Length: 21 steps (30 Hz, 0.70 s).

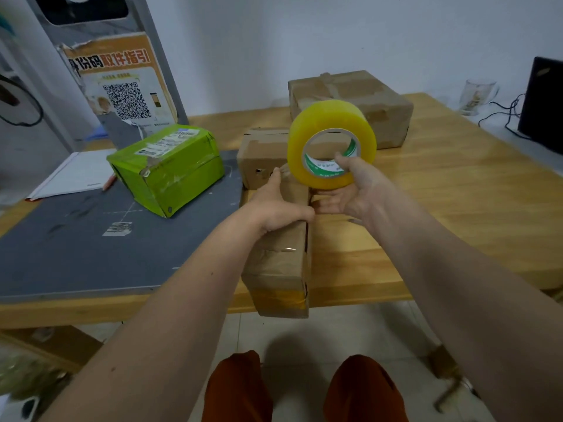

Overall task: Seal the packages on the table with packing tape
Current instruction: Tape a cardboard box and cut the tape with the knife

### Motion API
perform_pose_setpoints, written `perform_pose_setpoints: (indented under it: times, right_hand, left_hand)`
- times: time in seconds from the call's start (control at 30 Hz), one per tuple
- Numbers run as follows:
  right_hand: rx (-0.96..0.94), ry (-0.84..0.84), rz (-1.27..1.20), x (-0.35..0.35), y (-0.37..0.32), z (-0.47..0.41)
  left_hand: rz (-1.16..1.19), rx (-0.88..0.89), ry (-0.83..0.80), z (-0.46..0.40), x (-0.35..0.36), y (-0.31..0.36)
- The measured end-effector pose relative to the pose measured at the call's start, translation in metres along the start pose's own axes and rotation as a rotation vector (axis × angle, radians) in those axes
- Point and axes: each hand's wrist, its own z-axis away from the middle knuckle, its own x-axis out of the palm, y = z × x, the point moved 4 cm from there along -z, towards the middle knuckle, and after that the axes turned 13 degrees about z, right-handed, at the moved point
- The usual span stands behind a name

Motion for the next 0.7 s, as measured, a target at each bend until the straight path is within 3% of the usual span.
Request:
perform_pose_setpoints:
  times: [0.2,0.3,0.47,0.7]
  right_hand:
    - [-0.063,-0.019,0.049,0.005,-0.015,0.006]
    - [-0.134,0.075,0.046,0.000,-0.022,0.006]
    - [-0.139,0.151,0.070,0.001,-0.013,0.002]
    - [-0.339,0.349,0.244,0.015,-0.018,-0.002]
  left_hand:
    - [0.208,0.056,0.048,0.003,-0.007,0.002]
    - [0.474,-0.002,0.071,0.007,-0.005,-0.005]
    - [0.588,-0.020,0.047,0.010,0.003,-0.022]
    - [0.419,-0.149,0.010,-0.004,0.000,-0.023]
